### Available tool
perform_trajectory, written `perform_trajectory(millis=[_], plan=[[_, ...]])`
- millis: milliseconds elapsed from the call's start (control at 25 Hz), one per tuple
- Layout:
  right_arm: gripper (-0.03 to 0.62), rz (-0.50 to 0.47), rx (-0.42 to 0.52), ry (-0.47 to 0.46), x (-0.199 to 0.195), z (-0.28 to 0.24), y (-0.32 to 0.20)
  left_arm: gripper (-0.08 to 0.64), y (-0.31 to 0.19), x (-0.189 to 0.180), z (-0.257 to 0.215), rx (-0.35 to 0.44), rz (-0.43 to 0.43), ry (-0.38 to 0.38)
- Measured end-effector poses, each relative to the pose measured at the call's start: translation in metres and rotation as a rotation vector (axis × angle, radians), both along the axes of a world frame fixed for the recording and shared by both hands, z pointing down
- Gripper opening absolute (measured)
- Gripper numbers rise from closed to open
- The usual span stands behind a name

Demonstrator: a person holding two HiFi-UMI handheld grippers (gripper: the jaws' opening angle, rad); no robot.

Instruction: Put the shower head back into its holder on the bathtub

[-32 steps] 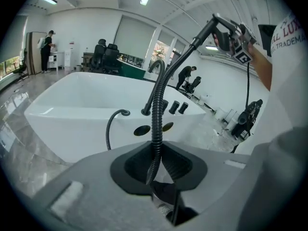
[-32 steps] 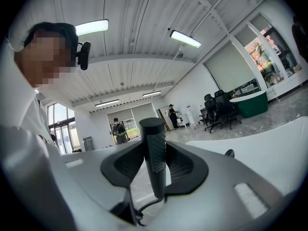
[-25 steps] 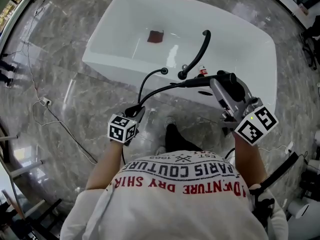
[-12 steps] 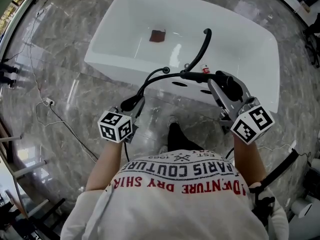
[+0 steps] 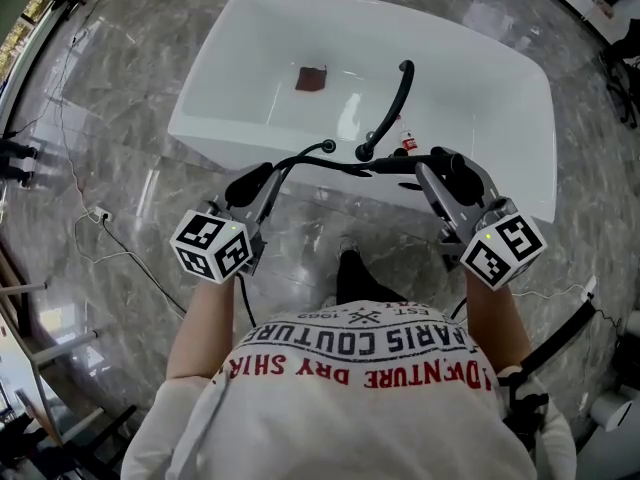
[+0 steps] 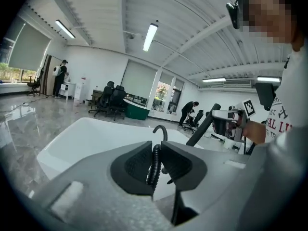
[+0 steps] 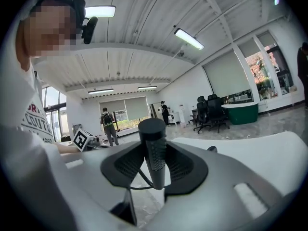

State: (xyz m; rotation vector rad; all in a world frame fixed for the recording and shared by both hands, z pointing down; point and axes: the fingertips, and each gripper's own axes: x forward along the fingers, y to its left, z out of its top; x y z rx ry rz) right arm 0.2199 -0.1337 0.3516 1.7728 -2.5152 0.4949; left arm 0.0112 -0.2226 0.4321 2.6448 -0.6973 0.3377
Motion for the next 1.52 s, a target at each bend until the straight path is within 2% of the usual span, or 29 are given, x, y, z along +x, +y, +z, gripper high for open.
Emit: perform_trajectory(millis=[80,200,440,800,1120,1280,1520], plan=[[0.14,0.002,0.007,0.005,0.0,-0.002,0.0,0.063,-0.002,0.007,0.0,0.005,0.024,-0.008],[0.14,0.008,0.008,0.022,0.002,-0.003,0.001,0.061,-0.007,0.014,-0.005,-0.002,0.03,0.018],[0.14,0.039,0.035,-0.043,0.015,-0.015,0.004,0.061,-0.019,0.029,-0.031,0.025,0.056,0.071],[0.14,0.074,0.082,-0.079,0.029,-0.031,0.005,0.061,-0.034,0.055,-0.057,0.067,0.101,0.113],[0.14,0.118,0.089,-0.095,0.044,-0.037,0.001,0.061,-0.048,0.078,-0.046,0.032,0.137,0.124],[0.14,0.147,0.106,-0.12,0.064,-0.042,-0.003,0.06,-0.054,0.095,-0.047,0.023,0.151,0.145],[0.14,0.165,0.164,-0.144,0.089,-0.059,-0.012,0.06,-0.069,0.121,-0.071,0.073,0.172,0.171]])
